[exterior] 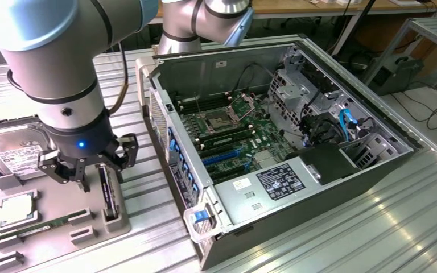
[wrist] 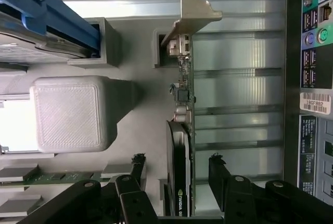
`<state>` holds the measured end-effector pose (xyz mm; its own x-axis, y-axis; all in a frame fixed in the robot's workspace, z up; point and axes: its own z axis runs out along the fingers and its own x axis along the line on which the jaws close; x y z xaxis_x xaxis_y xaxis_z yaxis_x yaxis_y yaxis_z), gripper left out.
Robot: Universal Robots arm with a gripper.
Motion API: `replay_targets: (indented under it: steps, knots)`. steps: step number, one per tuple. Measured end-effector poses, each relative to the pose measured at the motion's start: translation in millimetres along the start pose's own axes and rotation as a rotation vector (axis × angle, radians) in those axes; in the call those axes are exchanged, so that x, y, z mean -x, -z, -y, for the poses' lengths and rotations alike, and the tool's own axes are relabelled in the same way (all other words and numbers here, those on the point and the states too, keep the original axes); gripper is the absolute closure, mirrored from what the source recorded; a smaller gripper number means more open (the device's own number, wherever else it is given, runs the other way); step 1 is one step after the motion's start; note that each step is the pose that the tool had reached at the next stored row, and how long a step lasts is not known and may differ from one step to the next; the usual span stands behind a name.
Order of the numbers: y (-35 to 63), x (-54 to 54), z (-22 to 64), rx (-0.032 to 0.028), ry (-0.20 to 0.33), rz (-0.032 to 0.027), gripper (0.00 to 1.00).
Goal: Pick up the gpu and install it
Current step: 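Pick up the gpu and move the gpu toward the slot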
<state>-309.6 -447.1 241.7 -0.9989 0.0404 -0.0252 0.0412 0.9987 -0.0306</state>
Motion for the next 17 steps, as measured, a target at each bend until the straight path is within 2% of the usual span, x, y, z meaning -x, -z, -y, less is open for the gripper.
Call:
replay_targets:
  steps: [12,17]
  knots:
    - [-22.3,-0.6,-6.6,-0.0006,0.005,0.0003,0.40]
    - [-22.9,-0.3,-6.7,-0.0008,0.006,-0.0009,0.40]
